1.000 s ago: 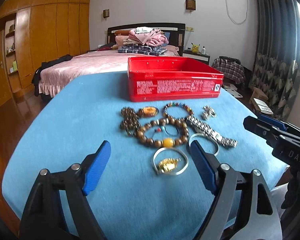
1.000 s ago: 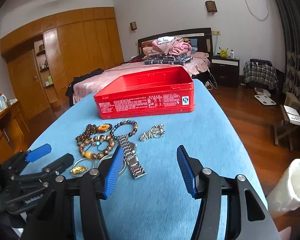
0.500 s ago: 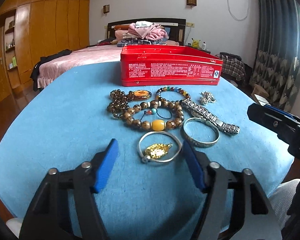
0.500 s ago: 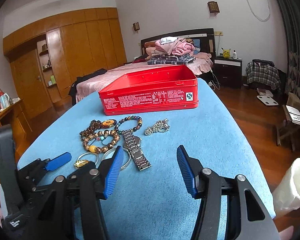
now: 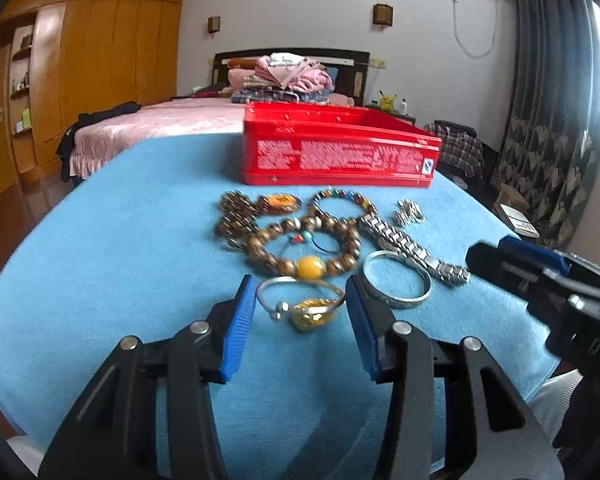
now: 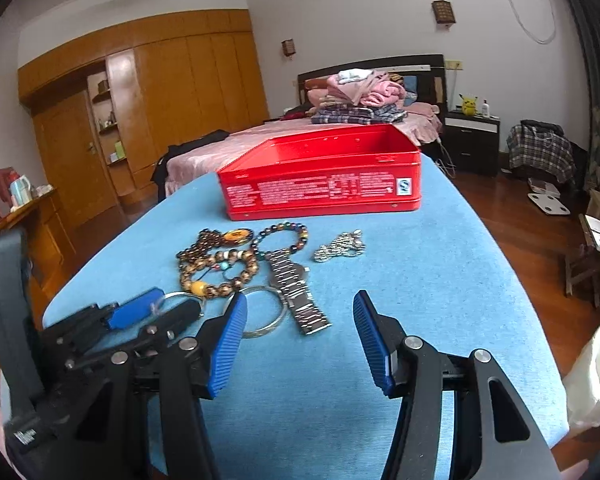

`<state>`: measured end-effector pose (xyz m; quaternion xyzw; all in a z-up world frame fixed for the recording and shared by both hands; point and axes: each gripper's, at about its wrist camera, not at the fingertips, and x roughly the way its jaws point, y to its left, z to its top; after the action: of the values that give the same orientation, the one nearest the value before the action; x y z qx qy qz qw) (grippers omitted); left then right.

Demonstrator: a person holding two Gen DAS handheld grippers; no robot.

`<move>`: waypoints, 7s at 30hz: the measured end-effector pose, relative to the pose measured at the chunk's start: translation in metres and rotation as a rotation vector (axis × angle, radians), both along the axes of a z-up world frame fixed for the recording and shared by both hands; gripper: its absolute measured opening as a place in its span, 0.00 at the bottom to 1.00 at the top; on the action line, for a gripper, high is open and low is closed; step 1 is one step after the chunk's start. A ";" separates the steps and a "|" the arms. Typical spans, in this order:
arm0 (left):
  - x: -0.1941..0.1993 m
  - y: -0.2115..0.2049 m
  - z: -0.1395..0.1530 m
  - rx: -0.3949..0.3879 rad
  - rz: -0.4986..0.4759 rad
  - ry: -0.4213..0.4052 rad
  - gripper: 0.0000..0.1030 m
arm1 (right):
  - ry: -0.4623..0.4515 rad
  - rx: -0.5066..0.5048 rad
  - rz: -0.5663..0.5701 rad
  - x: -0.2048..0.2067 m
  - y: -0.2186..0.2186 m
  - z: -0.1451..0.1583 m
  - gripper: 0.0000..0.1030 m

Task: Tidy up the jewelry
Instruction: 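Grasp the knotted silver bangle with the left tool while the right tool grasps the plain silver bangle, then lower both silver bangles into the red tin and open both tools, then grasp the gold pendant with the left tool, then grasp the silver link watch with the right tool while the left tool holds the gold pendant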

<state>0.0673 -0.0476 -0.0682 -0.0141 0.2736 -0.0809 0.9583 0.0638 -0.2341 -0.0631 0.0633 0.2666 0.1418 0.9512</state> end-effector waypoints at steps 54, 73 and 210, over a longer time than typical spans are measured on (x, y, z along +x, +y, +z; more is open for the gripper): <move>0.003 0.030 -0.019 0.044 0.037 -0.043 0.44 | 0.000 -0.117 0.036 0.023 0.051 -0.029 0.47; 0.008 0.026 0.019 0.017 0.042 -0.107 0.43 | -0.077 -0.088 0.026 0.014 0.032 0.015 0.47; 0.020 0.046 -0.003 0.053 0.124 0.004 0.23 | 0.100 0.010 0.121 0.024 0.012 -0.015 0.49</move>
<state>0.0873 -0.0014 -0.0715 -0.0059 0.2761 -0.0143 0.9610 0.0874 -0.2221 -0.0783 0.0588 0.3164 0.1968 0.9261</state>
